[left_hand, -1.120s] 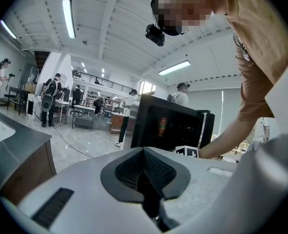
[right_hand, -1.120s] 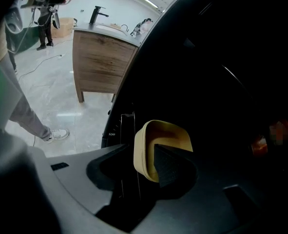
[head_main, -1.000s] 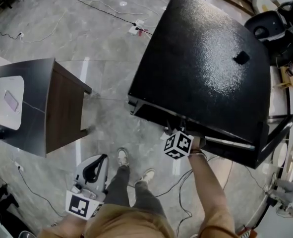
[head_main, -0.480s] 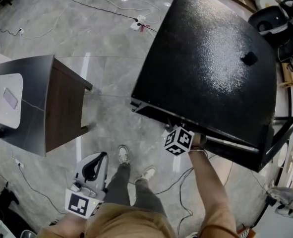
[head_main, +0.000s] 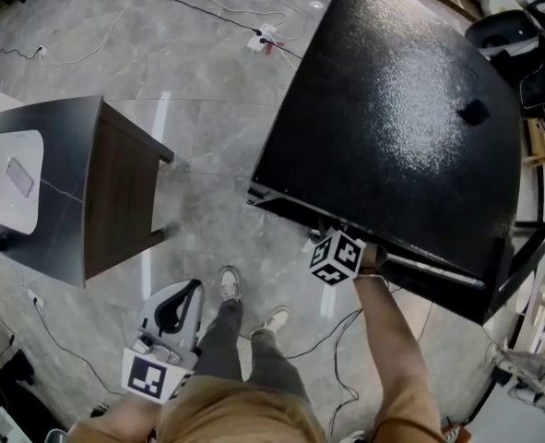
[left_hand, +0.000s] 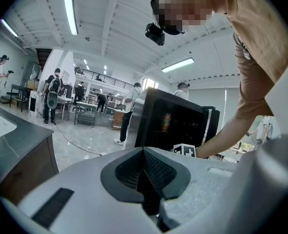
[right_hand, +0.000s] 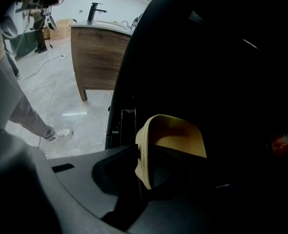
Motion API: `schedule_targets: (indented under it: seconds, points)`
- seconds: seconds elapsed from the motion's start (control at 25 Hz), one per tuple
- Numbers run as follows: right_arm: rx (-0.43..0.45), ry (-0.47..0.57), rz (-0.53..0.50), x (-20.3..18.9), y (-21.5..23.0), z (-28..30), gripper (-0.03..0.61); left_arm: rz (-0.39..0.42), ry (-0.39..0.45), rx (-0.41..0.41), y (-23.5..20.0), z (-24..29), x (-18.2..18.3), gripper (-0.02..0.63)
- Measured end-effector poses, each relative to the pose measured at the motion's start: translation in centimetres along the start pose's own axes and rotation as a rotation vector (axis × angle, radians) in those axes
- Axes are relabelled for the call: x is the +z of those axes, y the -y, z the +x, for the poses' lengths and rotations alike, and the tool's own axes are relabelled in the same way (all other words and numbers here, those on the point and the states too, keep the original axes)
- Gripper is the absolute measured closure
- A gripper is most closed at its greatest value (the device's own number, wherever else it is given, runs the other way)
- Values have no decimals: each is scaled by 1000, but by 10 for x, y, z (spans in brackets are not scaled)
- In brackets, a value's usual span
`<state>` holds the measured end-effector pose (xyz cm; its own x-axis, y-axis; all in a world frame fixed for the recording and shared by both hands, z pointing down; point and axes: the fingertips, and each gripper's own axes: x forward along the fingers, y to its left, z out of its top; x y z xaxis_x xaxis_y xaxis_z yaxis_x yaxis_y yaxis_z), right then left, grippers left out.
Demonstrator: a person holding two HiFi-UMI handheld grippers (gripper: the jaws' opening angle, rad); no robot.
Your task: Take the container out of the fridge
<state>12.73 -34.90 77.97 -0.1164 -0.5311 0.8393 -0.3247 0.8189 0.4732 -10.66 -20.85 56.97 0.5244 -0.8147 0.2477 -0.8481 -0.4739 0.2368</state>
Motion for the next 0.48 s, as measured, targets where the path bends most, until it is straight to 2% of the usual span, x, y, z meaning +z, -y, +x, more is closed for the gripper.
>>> schedule_targets:
  seconds: [0.24,0.36,0.48]
  points:
    - [24,-8,1,-5,-5,-4,555,-3,12,-3,6,-1,1,612]
    - [36,-11,12,-8,-9,-5,560,-10,-8,-7,9,-1,-3,612]
    - [54,-9,27,-11,-14,-9,560,6,15,-13,12,1,0,612]
